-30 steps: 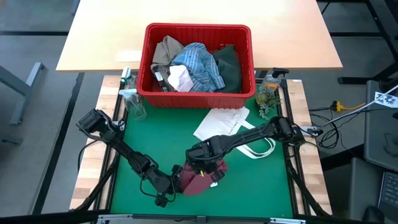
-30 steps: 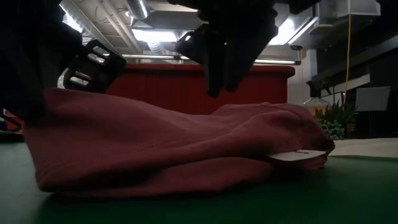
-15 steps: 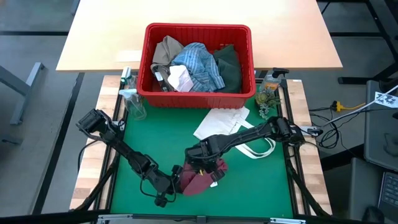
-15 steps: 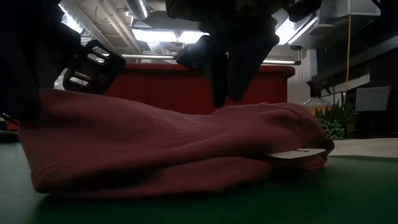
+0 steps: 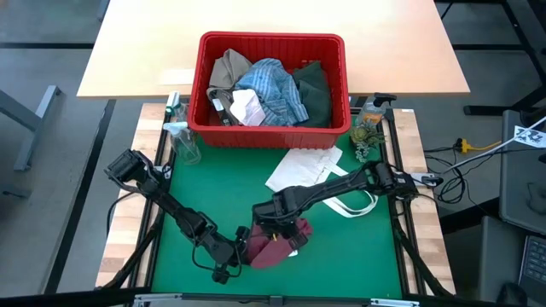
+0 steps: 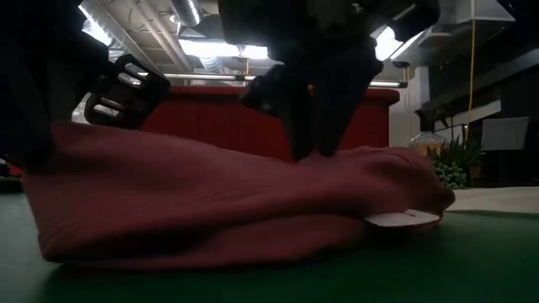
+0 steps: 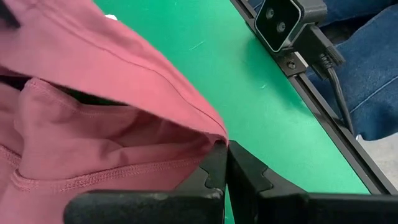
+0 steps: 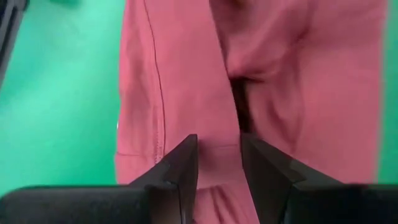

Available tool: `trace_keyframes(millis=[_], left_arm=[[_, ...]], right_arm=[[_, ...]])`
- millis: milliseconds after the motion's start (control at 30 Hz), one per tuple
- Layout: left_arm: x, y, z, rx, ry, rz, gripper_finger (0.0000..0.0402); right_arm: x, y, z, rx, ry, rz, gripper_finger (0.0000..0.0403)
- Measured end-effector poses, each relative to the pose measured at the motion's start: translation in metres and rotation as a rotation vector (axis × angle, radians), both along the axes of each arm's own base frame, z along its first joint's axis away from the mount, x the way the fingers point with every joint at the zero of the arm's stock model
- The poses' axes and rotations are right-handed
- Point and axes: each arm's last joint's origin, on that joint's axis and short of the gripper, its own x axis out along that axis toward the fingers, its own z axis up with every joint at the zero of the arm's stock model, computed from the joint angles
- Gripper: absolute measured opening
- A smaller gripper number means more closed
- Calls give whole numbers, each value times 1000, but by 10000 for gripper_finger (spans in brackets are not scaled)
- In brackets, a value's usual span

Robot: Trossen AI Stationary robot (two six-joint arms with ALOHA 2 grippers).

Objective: Fold Laundry from Bin
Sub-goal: Remove the pink underwear from the red bin

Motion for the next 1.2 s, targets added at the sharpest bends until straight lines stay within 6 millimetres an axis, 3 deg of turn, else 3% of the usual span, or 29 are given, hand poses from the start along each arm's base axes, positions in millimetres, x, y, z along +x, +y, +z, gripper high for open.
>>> trace_keyframes(millis=[400, 600, 1000, 1100, 1200], left_arm=[[0, 0, 0, -1, -1, 0, 0], [0, 0, 0, -1, -2, 1, 0], [0, 0, 1, -5, -6, 1, 0], [0, 0, 1, -6, -7, 1, 0], [1, 0, 1, 5, -22, 31, 3]], right_arm=[[-6, 4, -7, 136, 120, 20, 122], [-15, 2, -6, 119, 216, 12, 122], [-20, 29, -6, 160, 213, 37, 121], [-23, 36, -6, 143, 205, 55, 101], [-25, 44, -6, 137, 204, 63, 47]])
